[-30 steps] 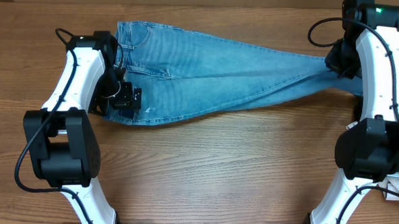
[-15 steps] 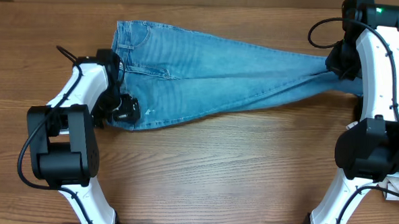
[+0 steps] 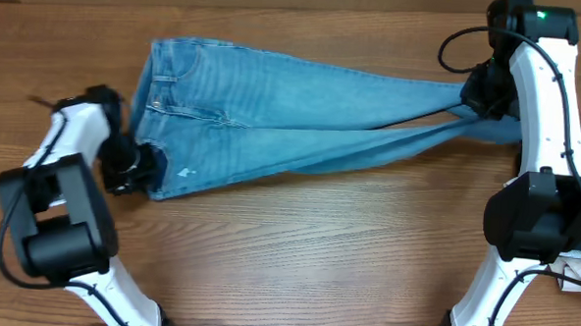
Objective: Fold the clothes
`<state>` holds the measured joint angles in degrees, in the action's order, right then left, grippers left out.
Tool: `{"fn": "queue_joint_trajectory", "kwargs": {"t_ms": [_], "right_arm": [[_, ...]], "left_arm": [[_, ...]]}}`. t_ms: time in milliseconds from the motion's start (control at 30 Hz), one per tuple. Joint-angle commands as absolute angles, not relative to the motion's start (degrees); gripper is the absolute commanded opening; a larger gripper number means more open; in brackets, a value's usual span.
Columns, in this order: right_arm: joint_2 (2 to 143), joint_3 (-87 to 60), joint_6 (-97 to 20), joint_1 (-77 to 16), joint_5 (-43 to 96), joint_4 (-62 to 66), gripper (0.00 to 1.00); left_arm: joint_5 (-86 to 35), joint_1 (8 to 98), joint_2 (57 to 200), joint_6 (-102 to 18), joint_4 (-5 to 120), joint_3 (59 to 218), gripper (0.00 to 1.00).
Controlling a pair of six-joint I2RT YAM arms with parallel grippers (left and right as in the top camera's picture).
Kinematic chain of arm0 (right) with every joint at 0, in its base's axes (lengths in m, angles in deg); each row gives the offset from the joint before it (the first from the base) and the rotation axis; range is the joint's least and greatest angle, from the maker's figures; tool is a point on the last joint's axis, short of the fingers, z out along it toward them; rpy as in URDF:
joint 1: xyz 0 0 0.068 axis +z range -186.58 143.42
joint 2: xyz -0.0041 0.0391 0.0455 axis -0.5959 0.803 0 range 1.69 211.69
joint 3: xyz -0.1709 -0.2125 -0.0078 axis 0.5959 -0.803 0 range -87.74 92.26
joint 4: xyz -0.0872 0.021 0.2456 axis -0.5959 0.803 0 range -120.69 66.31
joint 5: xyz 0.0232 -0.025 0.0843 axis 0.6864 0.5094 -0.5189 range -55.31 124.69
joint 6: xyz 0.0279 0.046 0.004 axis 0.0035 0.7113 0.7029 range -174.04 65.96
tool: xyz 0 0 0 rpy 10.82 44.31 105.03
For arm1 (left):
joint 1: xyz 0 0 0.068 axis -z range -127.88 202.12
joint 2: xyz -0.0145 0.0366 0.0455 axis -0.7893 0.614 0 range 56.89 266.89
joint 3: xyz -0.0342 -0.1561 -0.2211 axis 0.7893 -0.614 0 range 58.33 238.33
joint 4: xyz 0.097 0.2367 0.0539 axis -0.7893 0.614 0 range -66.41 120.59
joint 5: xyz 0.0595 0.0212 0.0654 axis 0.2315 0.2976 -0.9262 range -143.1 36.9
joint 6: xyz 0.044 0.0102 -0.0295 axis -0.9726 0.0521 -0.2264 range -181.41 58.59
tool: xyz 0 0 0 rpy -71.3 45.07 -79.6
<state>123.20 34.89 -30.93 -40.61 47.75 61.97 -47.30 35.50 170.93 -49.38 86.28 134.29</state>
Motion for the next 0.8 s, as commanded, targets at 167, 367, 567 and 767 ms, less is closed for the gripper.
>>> {"fn": "queue_joint_trajectory", "kwargs": {"t_ms": [167,367,567,767], "right_arm": [[123.3,35.3,-36.5,-32.6,48.5,59.3,0.04],[123.3,35.3,-38.6,-31.9,48.7,60.6,0.04],[123.2,34.4,-43.6,-33.5,45.5,66.4,0.04],[121.4,33.7,-44.5,-34.7,42.7,66.4,0.04]], "left_arm": [[-45.0,23.1,158.6,-52.3,83.8,137.1,0.04],[-43.0,17.2,156.1,-52.4,88.0,140.1,0.04],[-40.9,17.4,156.1,-52.7,96.3,140.1,0.04],[-39.6,17.6,156.1,-55.2,100.9,140.1,0.04]]}}
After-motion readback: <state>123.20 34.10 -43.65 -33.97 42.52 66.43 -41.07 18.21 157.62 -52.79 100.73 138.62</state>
